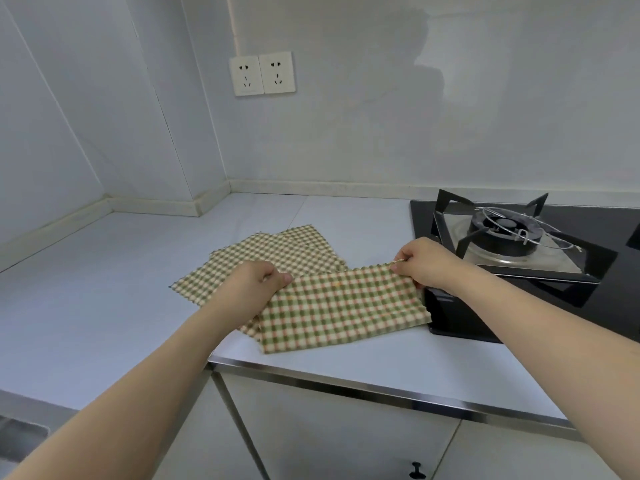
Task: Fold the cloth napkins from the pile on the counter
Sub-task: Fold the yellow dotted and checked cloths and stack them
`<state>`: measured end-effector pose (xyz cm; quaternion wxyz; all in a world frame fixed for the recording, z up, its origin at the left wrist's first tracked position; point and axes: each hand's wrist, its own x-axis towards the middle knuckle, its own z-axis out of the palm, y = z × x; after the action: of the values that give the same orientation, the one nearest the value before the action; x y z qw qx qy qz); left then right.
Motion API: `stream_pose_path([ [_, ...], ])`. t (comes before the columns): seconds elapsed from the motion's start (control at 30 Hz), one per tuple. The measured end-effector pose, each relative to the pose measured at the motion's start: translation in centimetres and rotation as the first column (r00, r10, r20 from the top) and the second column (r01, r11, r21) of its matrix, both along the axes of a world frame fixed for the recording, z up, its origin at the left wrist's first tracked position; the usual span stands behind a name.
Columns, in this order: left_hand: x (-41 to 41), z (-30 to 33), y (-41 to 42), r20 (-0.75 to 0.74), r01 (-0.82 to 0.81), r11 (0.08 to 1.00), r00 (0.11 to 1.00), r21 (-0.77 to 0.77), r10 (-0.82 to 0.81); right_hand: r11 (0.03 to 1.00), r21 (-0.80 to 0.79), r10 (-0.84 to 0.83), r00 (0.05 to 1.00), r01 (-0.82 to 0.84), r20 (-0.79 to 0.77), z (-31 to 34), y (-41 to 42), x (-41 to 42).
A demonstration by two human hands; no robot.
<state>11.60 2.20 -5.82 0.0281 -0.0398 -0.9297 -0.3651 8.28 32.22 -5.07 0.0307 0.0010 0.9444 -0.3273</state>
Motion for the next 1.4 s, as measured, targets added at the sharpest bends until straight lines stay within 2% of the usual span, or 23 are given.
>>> stream_pose_path([
  [0.07,-0.6,-0.5,0.1,-0.063,-0.03,0.997,0.998,-0.068,0.025,0.997,0.071,0.015,0.999,-0.012,-0.031,-0.8,-0.2,-1.1],
  [0.2,-1.4,-1.7,0.3,-0.159,-0.15,0.937,0.982,-0.317,0.103,0.981,0.19,0.042,0.996,-0.027,-0.075,-2.2,-1.1,-2.2],
  [0.27,-1.5,-2.0,0.5,-0.246,-0.207,0.91,0.962,-0.358,0.122,0.948,0.317,0.065,0.994,-0.033,-0.091,-2.4,-1.7,-1.8],
  [0.33,-1.3,-2.3,1.3,-0.443,-0.208,0.912,0.896,-0.353,0.033,0.874,0.486,0.11,0.968,0.015,-0.227,-2.4,-2.5,-0.9],
  [0.4,-0.5,-2.5,2.8,-0.536,-0.086,0.94,0.837,-0.33,-0.112,0.864,0.501,0.175,0.9,0.054,-0.399,-2.5,-3.7,0.5],
  [0.47,0.3,-3.3,4.4,-0.473,0.075,0.944,0.851,-0.321,-0.229,0.887,0.462,0.226,0.879,-0.007,-0.421,-3.0,-5.1,1.8],
  [0.53,0.8,-5.1,5.2,-0.372,0.147,0.929,0.886,-0.339,-0.276,0.898,0.435,0.217,0.923,-0.063,-0.316,-4.2,-5.8,2.5],
  [0.6,1.1,-6.8,5.1,-0.304,0.136,0.899,0.911,-0.416,-0.278,0.896,0.433,0.206,0.958,-0.101,-0.202,-5.3,-5.9,2.7],
  [0.73,1.7,-7.2,5.1,-0.201,0.108,0.837,0.947,-0.536,-0.251,0.892,0.426,0.232,0.961,-0.15,-0.147,-6.4,-5.2,3.3],
  [0.87,1.7,-6.0,5.8,0.025,0.164,0.822,0.983,-0.545,-0.179,0.885,0.436,0.196,0.98,-0.161,-0.037,-6.4,-5.2,3.7],
  [1.07,1.9,-5.0,5.4,0.166,0.236,0.771,0.971,-0.591,-0.17,0.872,0.45,0.204,0.979,-0.193,0.024,-6.5,-5.1,3.4],
  [1.13,1.3,-4.4,4.1,0.241,0.265,0.805,0.958,-0.531,-0.156,0.864,0.464,0.214,0.977,-0.195,0.012,-6.6,-5.1,3.4],
  [1.2,0.6,-3.9,2.3,0.247,0.221,0.868,0.962,-0.444,-0.119,0.86,0.473,0.219,0.976,-0.194,0.003,-6.7,-5.1,3.4],
  [1.27,-0.1,-3.8,1.0,0.147,0.095,0.911,0.988,-0.4,-0.038,0.854,0.475,0.233,0.972,-0.212,0.014,-6.7,-5.0,3.1],
  [1.33,-0.6,-3.5,0.5,0.018,-0.034,0.89,0.999,-0.454,0.048,0.84,0.471,0.276,0.96,-0.267,0.052,-6.4,-4.6,2.6],
  [1.4,-1.2,-2.7,0.4,0.038,-0.071,0.905,0.995,-0.42,0.096,0.812,0.484,0.315,0.943,-0.326,0.106,-5.8,-4.2,1.7],
])
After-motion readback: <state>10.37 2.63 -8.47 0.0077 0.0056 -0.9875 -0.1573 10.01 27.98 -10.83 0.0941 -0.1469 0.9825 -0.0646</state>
